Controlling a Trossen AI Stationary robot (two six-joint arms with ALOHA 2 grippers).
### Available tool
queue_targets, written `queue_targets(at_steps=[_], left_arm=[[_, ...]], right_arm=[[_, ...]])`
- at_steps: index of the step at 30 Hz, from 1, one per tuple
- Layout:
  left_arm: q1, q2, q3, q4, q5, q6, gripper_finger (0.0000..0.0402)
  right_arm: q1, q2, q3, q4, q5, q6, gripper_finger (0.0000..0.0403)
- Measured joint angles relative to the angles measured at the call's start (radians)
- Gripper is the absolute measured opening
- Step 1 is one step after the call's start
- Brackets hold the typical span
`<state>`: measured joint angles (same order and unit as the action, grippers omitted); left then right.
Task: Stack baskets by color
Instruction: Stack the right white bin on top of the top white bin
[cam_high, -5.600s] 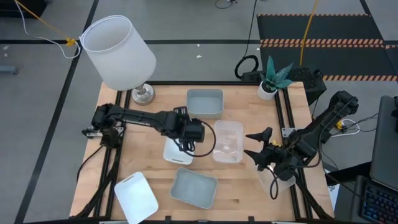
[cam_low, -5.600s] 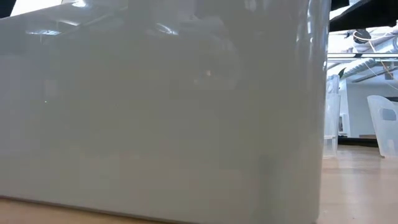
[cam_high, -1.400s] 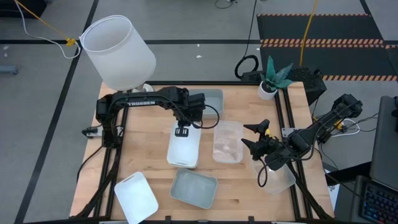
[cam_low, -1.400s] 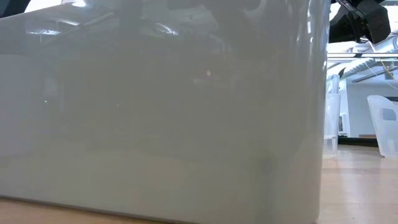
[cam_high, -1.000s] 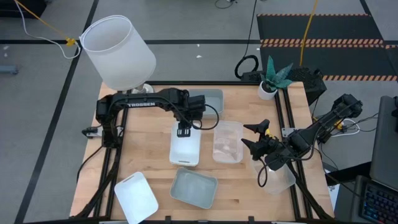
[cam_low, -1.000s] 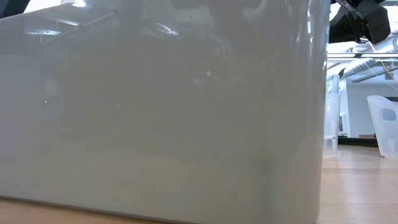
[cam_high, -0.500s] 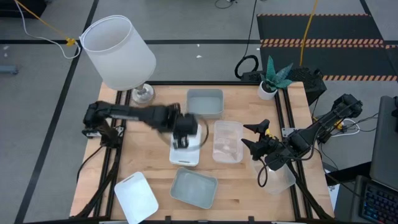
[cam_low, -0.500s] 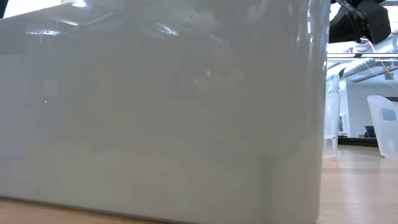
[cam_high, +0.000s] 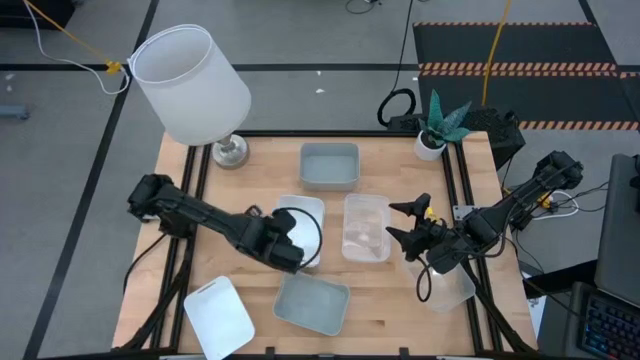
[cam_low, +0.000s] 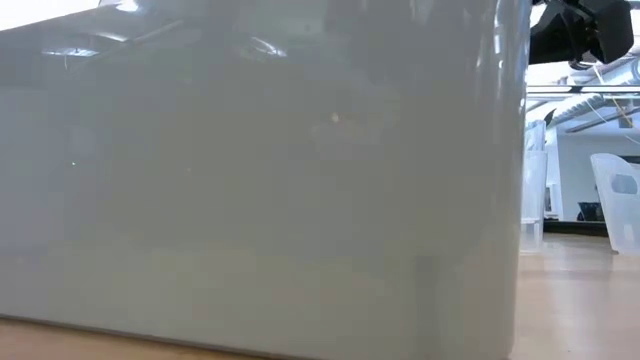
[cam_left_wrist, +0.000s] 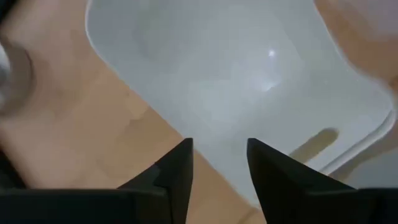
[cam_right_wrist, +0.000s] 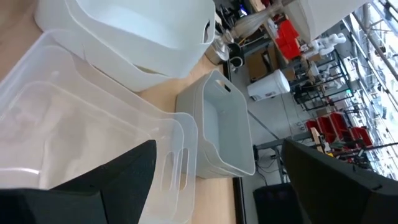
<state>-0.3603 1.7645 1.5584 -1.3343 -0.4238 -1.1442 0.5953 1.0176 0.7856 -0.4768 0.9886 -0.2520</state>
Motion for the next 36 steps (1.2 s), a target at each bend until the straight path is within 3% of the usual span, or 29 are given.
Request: queue_targets(at_steps=[9, 17, 23, 26, 32, 36], left_arm=[[0.031, 0.0, -0.029, 0.007, -0.048, -0.347, 0.0152], [0.069, 0.0, -0.103, 0.005, -0.019, -0.502, 0.0152], [0.08, 0.0, -0.115, 0.01, -0.021, -0.503, 0.0148], [0.083, 0.0, -0.115, 0.009, -0.023, -0.488, 0.0118], [0.093, 0.0, -0.115, 0.009, -0.023, -0.47, 0.0014], [0.114, -0.023, -0.111, 0.003, 0.005, -0.439, 0.001]], right_arm=[[0.0, 0.0, 0.0, 0.009, 0.0, -0.004, 0.0338], [0.0, 0.0, 0.0, 0.009, -0.03, -0.003, 0.0338], [0.0, 0.0, 0.0, 0.009, -0.031, -0.002, 0.0338], [0.0, 0.0, 0.0, 0.009, -0.031, -0.003, 0.0338], [0.0, 0.0, 0.0, 0.009, -0.031, -0.003, 0.0338], [0.0, 0.0, 0.0, 0.009, -0.031, -0.003, 0.0338]])
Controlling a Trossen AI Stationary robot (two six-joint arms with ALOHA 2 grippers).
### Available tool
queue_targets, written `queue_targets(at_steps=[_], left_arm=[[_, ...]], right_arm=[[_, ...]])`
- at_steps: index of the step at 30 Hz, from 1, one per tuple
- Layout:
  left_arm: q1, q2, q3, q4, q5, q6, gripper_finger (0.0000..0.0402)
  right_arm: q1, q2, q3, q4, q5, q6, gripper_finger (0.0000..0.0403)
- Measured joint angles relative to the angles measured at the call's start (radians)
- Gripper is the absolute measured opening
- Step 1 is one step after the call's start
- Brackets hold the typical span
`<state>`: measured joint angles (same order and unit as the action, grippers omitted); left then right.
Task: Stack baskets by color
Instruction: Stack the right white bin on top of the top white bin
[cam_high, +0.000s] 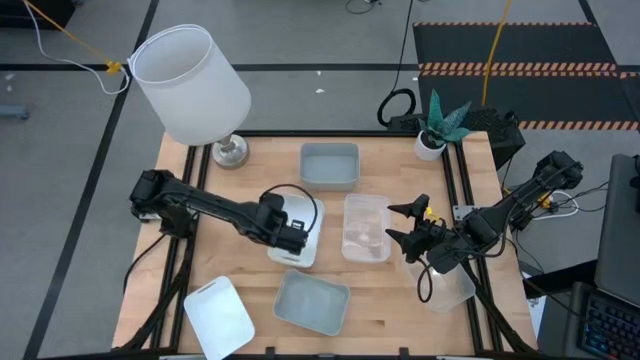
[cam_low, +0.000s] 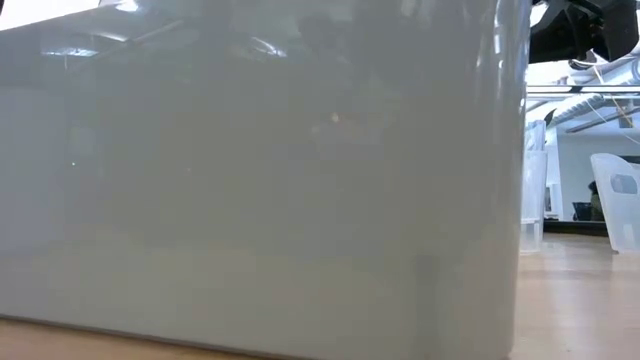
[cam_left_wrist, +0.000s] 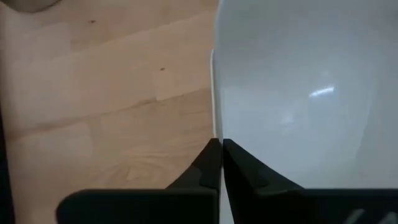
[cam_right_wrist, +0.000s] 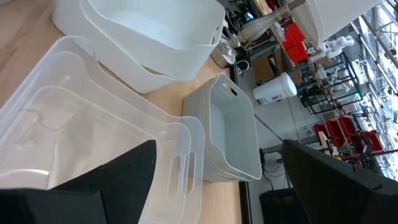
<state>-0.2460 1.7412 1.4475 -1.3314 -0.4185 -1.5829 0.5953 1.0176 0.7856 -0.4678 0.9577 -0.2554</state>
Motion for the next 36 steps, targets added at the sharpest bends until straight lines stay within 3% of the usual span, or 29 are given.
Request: queue_targets(at_steps=[12, 17, 27, 36], left_arm=[[0.049, -0.173, 0.003, -0.005, 0.035, 0.063, 0.0003], [0.078, -0.209, 0.003, -0.01, 0.15, 0.087, 0.0002], [0.213, -0.215, 0.003, 0.003, 0.344, 0.313, 0.0001], [0.26, -0.206, 0.003, -0.002, 0.384, 0.375, 0.0001]], right_arm=[[0.0, 0.0, 0.0, 0.001, 0.001, -0.003, 0.0338], [0.0, 0.0, 0.0, 0.001, -0.012, -0.001, 0.0338], [0.002, 0.0, 0.0, 0.0, -0.022, 0.013, 0.0338], [0.002, 0.0, 0.0, 0.012, -0.047, 0.029, 0.0338]])
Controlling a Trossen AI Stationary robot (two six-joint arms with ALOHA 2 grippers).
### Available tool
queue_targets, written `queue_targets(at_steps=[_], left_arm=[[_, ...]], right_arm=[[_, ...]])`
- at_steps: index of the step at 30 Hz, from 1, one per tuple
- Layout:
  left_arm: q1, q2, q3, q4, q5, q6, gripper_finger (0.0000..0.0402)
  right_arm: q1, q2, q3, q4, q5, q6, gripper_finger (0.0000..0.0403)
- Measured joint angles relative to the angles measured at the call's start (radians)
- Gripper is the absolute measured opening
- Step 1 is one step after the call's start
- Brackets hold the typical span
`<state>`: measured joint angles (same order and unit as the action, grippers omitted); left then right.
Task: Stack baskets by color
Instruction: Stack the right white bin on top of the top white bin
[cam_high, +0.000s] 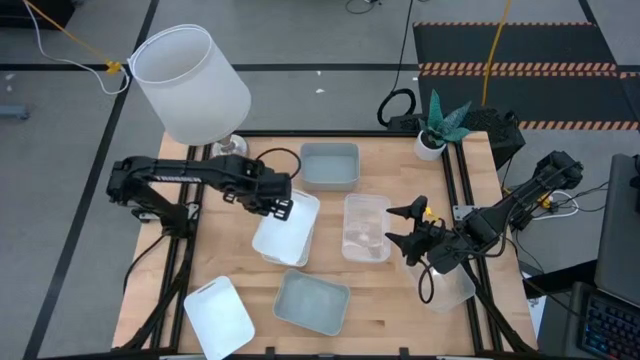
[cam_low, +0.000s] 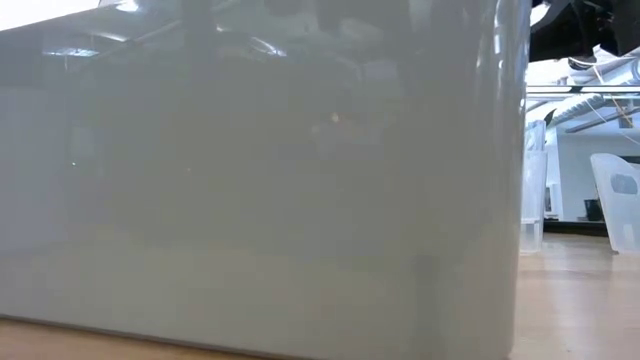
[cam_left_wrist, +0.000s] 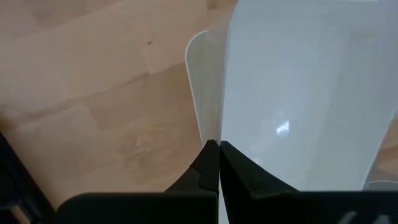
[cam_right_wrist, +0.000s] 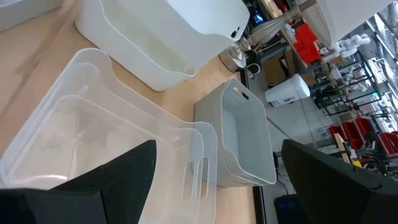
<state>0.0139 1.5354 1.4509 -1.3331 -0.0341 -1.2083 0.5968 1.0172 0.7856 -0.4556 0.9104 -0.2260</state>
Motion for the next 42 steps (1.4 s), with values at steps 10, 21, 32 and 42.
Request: queue_targets(at_steps=[10, 21, 32, 42], left_arm=[[0.0, 0.05, 0.0, -0.015, 0.02, 0.003, 0.0], [0.008, 0.091, -0.001, -0.025, -0.046, -0.005, 0.0001], [-0.011, 0.088, -0.001, -0.027, -0.123, -0.07, 0.0002], [-0.017, 0.088, -0.001, -0.027, -0.154, -0.071, 0.004]], right_arm=[[0.0, 0.0, 0.0, 0.011, 0.0, -0.006, 0.0338], [0.0, 0.0, 0.0, 0.011, 0.0, -0.006, 0.0338], [0.0, 0.0, 0.0, 0.011, 0.0, -0.006, 0.0338], [0.0, 0.0, 0.0, 0.011, 0.0, -0.006, 0.0338]])
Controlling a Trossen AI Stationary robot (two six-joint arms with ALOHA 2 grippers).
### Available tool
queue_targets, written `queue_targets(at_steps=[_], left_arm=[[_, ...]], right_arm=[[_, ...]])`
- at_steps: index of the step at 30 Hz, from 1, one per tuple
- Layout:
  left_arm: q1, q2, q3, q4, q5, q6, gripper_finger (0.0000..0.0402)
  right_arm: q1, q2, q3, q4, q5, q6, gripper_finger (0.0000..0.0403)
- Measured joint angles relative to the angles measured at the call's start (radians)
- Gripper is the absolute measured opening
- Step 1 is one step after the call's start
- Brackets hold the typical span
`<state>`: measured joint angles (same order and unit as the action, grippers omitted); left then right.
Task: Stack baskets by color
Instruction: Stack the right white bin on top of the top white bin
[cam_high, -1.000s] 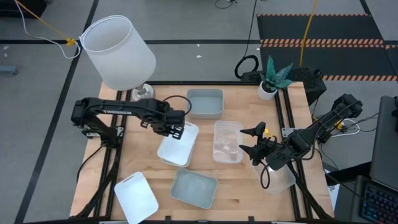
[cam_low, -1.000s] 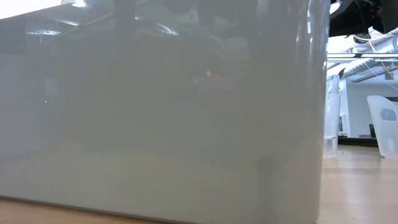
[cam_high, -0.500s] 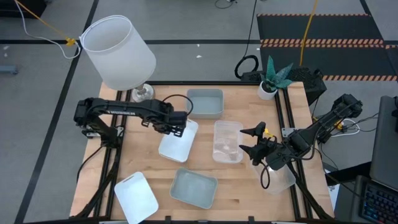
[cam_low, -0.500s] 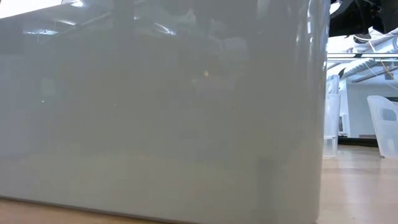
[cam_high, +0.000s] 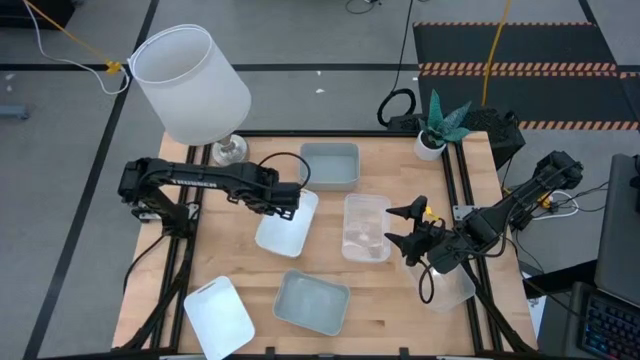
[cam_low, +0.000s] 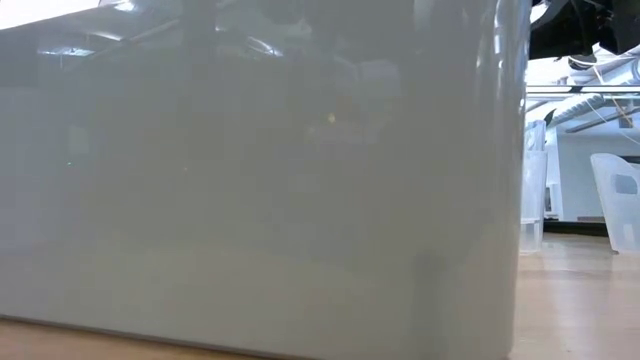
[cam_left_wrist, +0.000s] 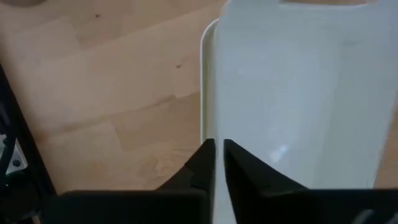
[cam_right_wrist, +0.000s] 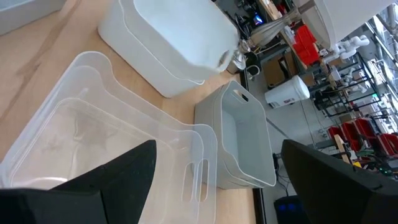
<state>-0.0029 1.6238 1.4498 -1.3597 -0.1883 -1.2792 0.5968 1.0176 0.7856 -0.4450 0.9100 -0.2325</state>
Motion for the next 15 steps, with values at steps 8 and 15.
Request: queue_targets(at_steps=[8, 15], left_arm=[[0.0, 0.0, 0.0, 0.002, -0.008, 0.06, 0.0112], [-0.064, 0.0, 0.0, 0.118, -0.104, 0.252, 0.0124]], right_arm=[[0.0, 0.0, 0.0, 0.0, 0.0, 0.0, 0.0338], [0.0, 0.0, 0.0, 0.0, 0.0, 0.0, 0.0338]])
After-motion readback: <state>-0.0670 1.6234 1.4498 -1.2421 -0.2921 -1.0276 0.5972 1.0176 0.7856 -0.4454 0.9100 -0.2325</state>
